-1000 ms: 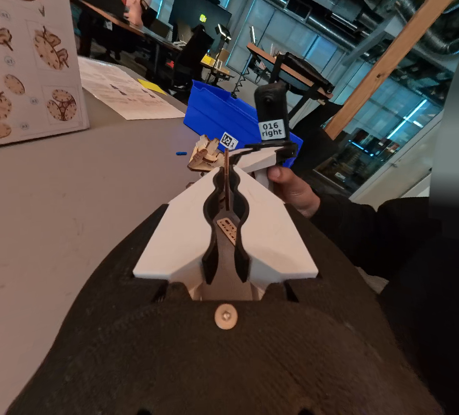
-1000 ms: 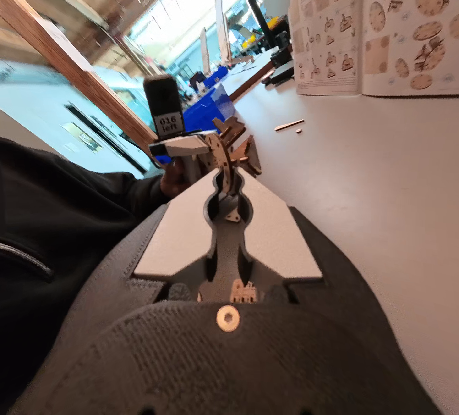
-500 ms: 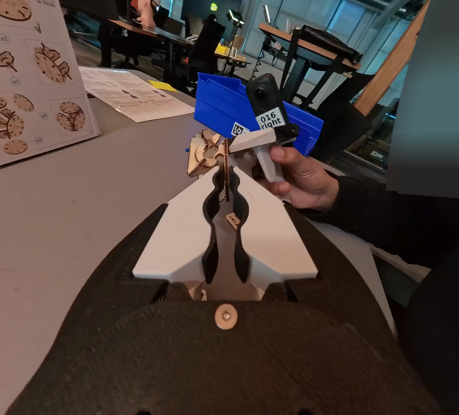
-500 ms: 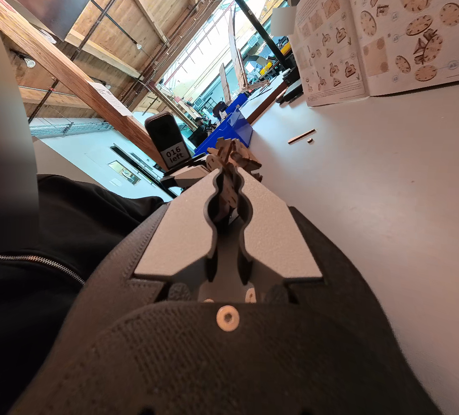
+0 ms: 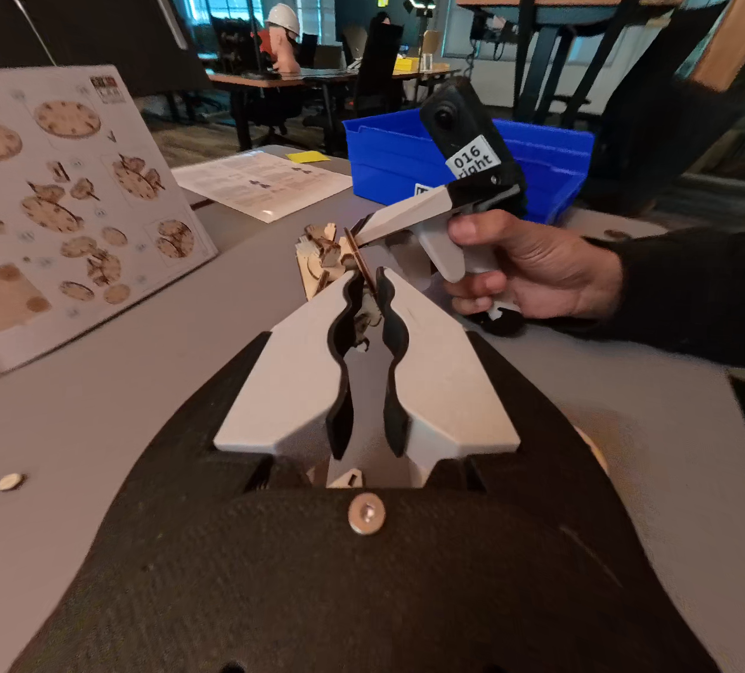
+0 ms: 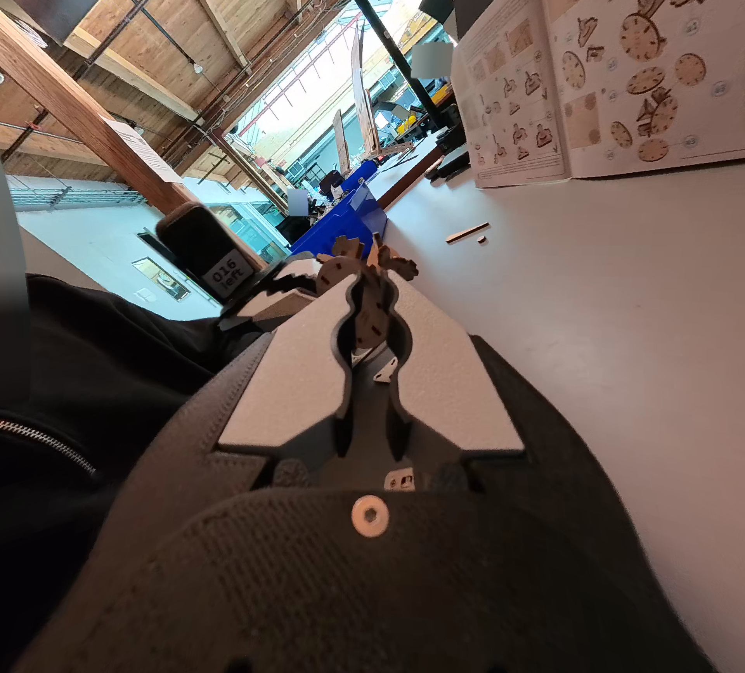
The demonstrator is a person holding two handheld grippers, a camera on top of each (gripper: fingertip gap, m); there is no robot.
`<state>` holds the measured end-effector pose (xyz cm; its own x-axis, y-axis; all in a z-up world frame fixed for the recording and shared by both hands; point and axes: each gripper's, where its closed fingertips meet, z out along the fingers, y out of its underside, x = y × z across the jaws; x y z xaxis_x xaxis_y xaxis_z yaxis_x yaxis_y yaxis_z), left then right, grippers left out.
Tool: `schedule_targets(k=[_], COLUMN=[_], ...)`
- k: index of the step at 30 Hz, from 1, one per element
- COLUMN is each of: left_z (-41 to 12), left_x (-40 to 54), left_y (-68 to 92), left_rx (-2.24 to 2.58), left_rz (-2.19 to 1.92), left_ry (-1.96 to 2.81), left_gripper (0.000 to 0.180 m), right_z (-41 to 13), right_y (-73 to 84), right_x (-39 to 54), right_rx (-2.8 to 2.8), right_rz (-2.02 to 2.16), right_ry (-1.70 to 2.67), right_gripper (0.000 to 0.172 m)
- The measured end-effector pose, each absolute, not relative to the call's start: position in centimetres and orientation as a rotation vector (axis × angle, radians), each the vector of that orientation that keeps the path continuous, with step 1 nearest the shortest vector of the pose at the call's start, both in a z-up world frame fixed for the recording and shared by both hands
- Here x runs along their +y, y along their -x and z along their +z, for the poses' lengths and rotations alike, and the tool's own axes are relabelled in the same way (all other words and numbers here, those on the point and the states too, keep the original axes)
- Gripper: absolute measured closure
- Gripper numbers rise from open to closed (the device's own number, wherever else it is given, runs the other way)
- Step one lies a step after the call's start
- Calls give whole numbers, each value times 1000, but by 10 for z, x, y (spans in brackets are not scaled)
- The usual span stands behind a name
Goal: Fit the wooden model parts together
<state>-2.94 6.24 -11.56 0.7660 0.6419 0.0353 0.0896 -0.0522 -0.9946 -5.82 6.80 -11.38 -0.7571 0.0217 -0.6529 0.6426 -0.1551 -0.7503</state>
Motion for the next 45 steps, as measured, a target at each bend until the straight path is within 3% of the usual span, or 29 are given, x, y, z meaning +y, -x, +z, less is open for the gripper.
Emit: schedule_targets(k=[9, 15, 22, 28, 38, 45], left_z=[-115, -105, -97, -104, -96, -124], left_x=[66, 49, 41, 42, 27, 53], left_y=[28, 39, 43, 44, 47, 31], left_rx=[-515, -666, -752, -796, -623, -531], left_rz=[718, 434, 178, 40, 534, 520], left_ry=[1642, 1489, 1298, 1271, 1520, 1798], left_gripper=[175, 180, 180, 180, 142, 148], right_z=[-123, -111, -110, -112, -119, -134], right_y=[60, 61, 56, 54, 54, 27], right_x=[67, 67, 62, 60, 71, 55], right_rx=[1870, 1722, 1616, 1671, 2029, 2297], right_rz=[-1975, -2002, -1958, -1948, -1898, -1749], right_ry=[-800, -780, -750, -727, -661, -502], right_gripper=[172, 172, 160, 169, 172, 172])
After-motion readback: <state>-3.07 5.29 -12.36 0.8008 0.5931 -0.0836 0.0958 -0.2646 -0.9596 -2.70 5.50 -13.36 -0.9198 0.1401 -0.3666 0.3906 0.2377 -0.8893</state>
